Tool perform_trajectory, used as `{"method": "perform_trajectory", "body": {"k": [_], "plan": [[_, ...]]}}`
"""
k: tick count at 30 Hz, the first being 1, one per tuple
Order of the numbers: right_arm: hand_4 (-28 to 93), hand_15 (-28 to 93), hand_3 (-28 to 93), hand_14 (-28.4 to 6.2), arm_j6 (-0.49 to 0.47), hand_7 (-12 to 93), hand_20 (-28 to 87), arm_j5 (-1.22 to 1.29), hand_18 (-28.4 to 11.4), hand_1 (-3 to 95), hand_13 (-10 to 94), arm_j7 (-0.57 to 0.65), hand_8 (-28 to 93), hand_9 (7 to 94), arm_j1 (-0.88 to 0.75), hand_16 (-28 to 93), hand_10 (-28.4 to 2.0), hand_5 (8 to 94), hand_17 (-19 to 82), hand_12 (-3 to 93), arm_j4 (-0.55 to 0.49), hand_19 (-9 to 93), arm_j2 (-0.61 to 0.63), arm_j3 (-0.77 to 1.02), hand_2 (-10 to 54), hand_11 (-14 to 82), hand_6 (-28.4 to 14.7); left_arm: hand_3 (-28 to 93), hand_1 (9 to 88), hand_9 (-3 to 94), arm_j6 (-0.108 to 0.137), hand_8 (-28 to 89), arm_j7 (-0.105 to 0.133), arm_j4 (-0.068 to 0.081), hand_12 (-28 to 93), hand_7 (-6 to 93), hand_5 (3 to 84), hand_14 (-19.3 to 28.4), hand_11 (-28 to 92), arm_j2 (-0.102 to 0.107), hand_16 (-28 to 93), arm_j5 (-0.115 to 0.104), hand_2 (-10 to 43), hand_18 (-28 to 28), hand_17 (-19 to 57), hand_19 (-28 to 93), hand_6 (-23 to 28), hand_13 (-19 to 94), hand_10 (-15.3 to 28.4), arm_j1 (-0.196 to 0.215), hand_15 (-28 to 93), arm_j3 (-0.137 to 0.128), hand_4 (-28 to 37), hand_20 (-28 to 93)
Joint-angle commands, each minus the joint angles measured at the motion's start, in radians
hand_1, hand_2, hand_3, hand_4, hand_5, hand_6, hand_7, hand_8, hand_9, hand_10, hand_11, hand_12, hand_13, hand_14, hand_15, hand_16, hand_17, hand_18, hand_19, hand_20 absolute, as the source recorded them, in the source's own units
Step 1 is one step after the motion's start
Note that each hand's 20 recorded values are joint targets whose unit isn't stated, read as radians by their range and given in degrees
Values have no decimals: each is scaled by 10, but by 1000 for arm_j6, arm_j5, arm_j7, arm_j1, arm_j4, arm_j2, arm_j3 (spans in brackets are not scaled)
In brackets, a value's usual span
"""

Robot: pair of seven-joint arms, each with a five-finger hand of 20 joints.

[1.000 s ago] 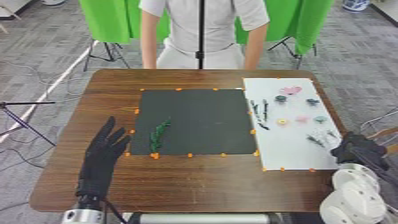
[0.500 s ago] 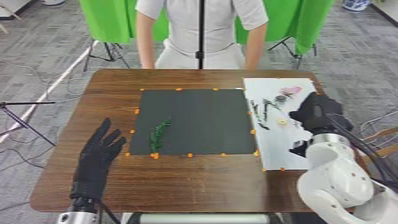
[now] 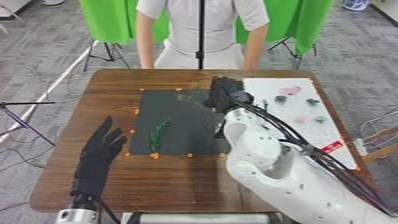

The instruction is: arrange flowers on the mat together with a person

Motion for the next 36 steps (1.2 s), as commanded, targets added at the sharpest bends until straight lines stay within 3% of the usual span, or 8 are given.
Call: {"method": "perform_trajectory", "body": {"k": [1,10,16,19,26,29,32,36], "plan": [[-226,618,547,-81,-107,156,289,13,-211,551,772,-8,49,925,-28,200,-98,865,254,204,39,776,-79,-46,-73,275,29,765,212,268,-12,-97,-4,4,121,112,246,181,98,9,-11,4,58,208,-131,407,1,205,129,-5,216,-2,-283,48],[-192,661,525,-92,-248,162,284,-7,-216,547,768,5,61,932,-88,203,-105,879,249,210,73,784,-115,-46,-68,308,18,766,212,268,-27,-97,-14,7,120,113,246,180,98,5,-10,9,57,207,-131,408,1,206,130,-12,217,-2,-283,48],[-187,687,530,-101,-281,162,282,3,-220,527,771,22,62,936,-82,200,-107,894,249,209,82,792,-131,-58,-60,332,15,766,213,268,-27,-97,-19,8,121,112,246,180,98,12,-10,11,57,207,-131,408,1,206,130,-25,216,5,-283,48],[-190,713,546,-101,-298,156,271,-1,-223,509,789,27,51,937,-68,187,-104,914,257,196,88,801,-142,-68,-48,376,16,766,213,268,-25,-97,-7,13,121,112,246,180,98,17,-10,9,57,207,-131,408,1,206,129,-31,216,11,-283,48],[-179,720,531,-103,-254,149,261,-1,-226,507,794,37,31,937,-42,180,-103,919,261,189,98,810,-138,-91,-35,382,17,766,214,268,-21,-97,3,16,122,113,247,180,99,20,-10,8,57,207,-131,408,2,205,129,-29,217,20,-283,48],[-179,714,531,-104,-242,143,256,-14,-226,494,792,40,17,937,-42,179,-104,916,259,190,97,810,-134,-91,-32,370,18,767,215,268,-27,-97,-12,16,121,112,247,180,99,13,-10,11,57,207,-130,407,2,205,129,-34,217,17,-283,48],[-180,712,544,-104,-249,144,251,-22,-227,472,792,48,-6,937,-32,179,-104,914,259,191,83,812,-120,-104,-38,367,18,770,216,268,-9,-97,3,10,121,113,249,181,99,14,-10,8,56,206,-130,407,4,205,130,-17,216,16,-283,48],[-169,713,530,-105,-241,156,240,-10,-232,439,793,13,-106,937,-54,178,-104,910,260,196,34,819,-114,-69,-47,362,15,770,217,268,4,-97,3,0,121,113,250,180,99,13,-10,4,57,206,-130,407,4,205,130,5,216,7,-283,48]]}}
